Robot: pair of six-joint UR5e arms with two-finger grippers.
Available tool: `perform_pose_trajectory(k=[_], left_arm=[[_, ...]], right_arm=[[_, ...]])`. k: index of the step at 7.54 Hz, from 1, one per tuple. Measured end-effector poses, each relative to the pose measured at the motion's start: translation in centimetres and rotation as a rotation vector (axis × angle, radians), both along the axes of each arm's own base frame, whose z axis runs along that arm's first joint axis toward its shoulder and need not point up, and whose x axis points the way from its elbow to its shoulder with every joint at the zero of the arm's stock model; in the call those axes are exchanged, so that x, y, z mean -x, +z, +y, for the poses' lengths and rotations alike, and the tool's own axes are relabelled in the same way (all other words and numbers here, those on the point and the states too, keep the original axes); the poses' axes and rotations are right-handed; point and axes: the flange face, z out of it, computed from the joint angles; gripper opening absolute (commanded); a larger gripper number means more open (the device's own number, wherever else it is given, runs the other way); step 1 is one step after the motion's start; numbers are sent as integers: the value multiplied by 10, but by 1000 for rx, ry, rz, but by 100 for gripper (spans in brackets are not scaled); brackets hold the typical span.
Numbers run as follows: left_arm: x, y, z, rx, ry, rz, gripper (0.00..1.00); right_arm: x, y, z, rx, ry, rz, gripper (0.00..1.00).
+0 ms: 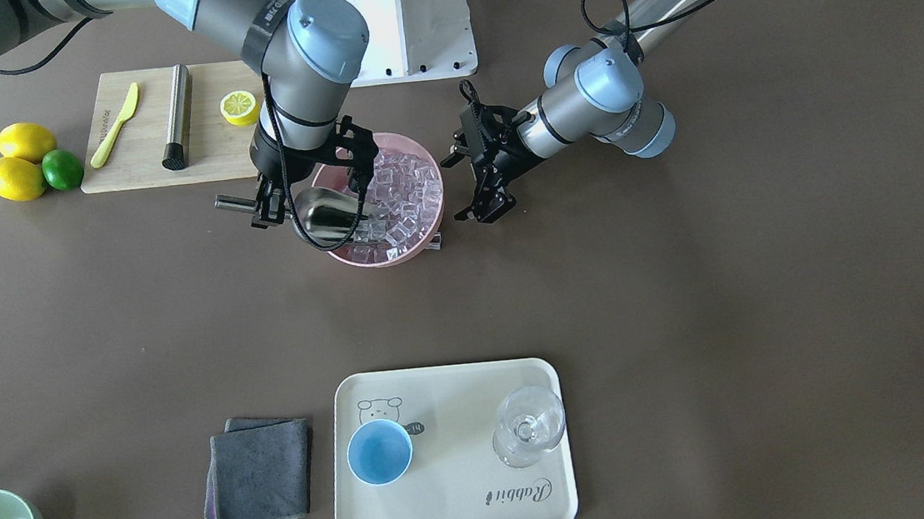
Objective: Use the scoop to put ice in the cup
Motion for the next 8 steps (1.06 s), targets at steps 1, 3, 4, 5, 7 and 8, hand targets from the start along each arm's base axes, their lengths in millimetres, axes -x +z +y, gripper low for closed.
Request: perform_pose_trajectory(k=[1,3,4,5,7,8], left_arm=[[0,0,0,0,0,-1,98],[0,1,0,2,0,-4,98],[0,1,0,3,0,-6,98],[-1,1,0,4,0,-8,98],[-1,2,0,9,9,-16,98],[-2,2,0,11,12,-20,98]], right_arm=[[7,2,8,3,23,-32,0],[13,5,23,4,46,-70,0],[7,5,28,-2,49,-86,0],[-1,5,33,-8,51,-100,0],[-14,6,40,-20,54,-133,0],[-15,6,41,-26,61,-161,0]])
